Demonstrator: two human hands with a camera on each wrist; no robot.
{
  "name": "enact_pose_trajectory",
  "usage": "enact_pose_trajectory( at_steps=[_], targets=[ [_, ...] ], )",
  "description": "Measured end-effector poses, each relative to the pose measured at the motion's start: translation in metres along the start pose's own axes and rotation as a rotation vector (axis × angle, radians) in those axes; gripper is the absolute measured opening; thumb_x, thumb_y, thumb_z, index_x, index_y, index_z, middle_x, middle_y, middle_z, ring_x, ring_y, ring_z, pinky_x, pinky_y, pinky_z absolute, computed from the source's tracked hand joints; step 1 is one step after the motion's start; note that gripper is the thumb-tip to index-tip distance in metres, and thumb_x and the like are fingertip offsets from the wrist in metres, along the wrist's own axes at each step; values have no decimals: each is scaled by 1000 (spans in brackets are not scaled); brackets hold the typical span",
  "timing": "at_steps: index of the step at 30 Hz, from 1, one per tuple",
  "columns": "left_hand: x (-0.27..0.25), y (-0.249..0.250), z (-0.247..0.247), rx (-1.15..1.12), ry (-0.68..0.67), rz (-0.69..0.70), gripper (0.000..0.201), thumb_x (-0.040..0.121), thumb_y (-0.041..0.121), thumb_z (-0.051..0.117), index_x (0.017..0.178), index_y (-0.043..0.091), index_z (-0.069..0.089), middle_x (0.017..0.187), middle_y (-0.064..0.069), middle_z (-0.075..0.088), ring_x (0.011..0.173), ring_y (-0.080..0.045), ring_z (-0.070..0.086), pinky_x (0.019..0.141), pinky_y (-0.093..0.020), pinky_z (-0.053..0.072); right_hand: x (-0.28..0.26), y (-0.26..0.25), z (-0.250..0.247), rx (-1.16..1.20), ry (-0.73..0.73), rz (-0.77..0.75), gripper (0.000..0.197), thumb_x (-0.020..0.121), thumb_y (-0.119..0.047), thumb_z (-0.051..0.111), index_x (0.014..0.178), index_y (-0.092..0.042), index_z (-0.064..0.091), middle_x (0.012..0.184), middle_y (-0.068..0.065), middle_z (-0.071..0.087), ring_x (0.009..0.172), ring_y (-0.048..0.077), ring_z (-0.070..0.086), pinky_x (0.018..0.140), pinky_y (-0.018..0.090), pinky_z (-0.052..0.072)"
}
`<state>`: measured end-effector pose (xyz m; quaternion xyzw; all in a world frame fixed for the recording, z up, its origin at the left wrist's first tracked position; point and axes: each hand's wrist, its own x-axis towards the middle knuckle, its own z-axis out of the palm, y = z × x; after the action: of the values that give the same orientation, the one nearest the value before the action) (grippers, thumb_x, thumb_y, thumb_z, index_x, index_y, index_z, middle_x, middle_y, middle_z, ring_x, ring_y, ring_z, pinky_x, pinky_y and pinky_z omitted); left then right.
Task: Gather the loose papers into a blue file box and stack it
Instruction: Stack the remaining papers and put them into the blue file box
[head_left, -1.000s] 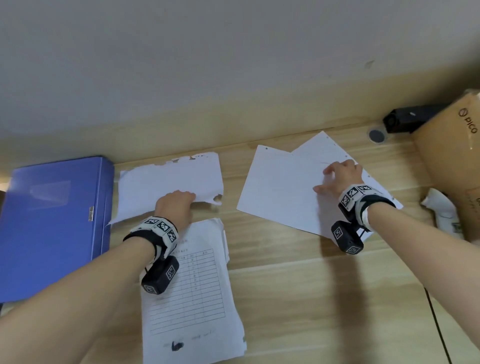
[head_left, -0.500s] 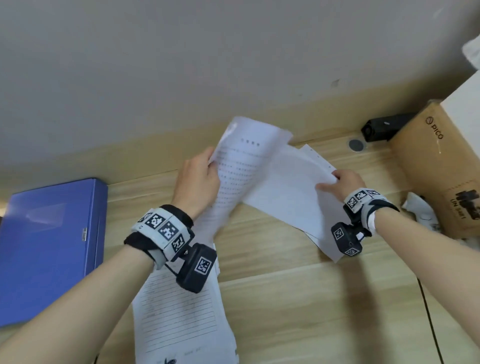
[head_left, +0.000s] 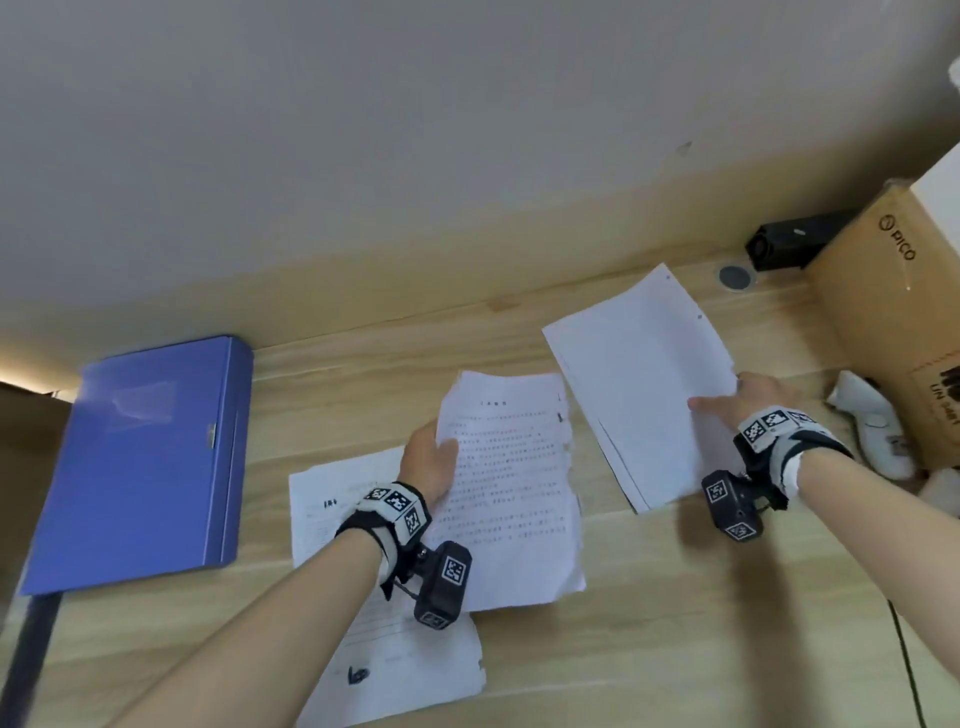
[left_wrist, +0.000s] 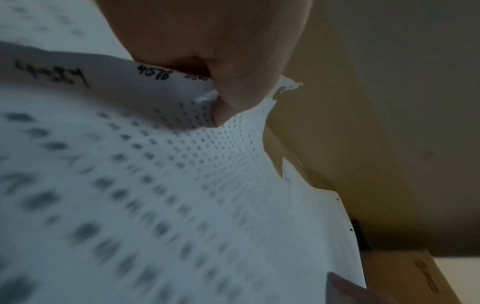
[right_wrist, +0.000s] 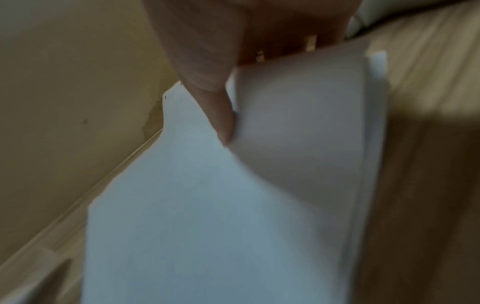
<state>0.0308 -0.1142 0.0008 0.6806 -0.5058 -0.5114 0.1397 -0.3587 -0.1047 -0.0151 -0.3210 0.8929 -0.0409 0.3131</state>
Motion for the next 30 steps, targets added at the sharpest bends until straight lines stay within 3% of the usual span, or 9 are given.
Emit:
enact_pose_trajectory(
  at_steps=[3,6,10,13,16,18,21,27,30],
  targets=[
    [-11,-19,9,-23,-28,-73,22,92,6,43,90,6,65,93,-20,72,80,-30,65,68,-35,48,-19,3,4,204,49,-92,14,80,-26,61,78,-14,56,79,12,58,77,32,55,57,32,39],
    [-24,-24,15,-53,-69,-85,19,91,5,48,95,-3,65,93,-21,70,81,-31,65,69,-37,49,-37,1,1,356,83,-218,4,83,-15,64,84,-12,62,80,10,58,77,27,52,56,31,35],
    [-47,-26,22,-126,-92,-111,29,88,2,52,114,6,63,107,-12,70,95,-29,67,83,-38,56,-75,-12,-15,394,127,-414,17,84,-16,65,99,-7,67,89,9,64,81,26,57,69,31,40],
    [-55,-37,23,-135,-46,-101,43,77,15,56,120,15,60,113,-6,71,103,-28,68,90,-49,56,-110,-22,-24,449,141,-565,11,85,-14,66,92,-6,66,82,4,64,71,18,55,59,27,41],
    [-74,-29,12,-81,66,-126,47,79,20,54,125,18,52,116,-1,66,104,-28,64,89,-41,54,-145,-31,-25,436,107,-724,6,85,-14,67,82,-19,64,73,-11,61,66,4,52,57,15,39],
    [-86,-17,3,-45,119,-124,53,87,16,57,138,15,43,123,-3,57,117,-28,57,95,-38,47,-164,-34,-20,361,73,-819,10,86,-18,68,80,-26,65,73,-14,63,69,-1,55,61,16,41],
    [-99,-4,-9,-134,176,-15,55,90,19,62,142,13,43,139,-6,52,128,-25,51,104,-39,42,-190,-35,-6,240,11,-921,8,88,-20,67,89,-25,73,84,-12,70,78,7,64,70,25,50],
    [-133,20,-10,-431,-89,47,38,97,47,50,113,17,67,109,-3,74,99,-20,71,84,-41,55,-219,-29,55,-18,-221,-1009,25,88,-17,59,106,-25,74,103,-10,75,89,11,67,82,38,55],
    [-135,3,2,-401,-38,-39,20,97,32,56,105,17,66,106,-5,75,85,-18,73,65,-30,59,-232,-19,81,-64,-309,-976,29,88,-15,57,111,-23,74,109,-7,74,89,12,67,85,33,54]
  ],
)
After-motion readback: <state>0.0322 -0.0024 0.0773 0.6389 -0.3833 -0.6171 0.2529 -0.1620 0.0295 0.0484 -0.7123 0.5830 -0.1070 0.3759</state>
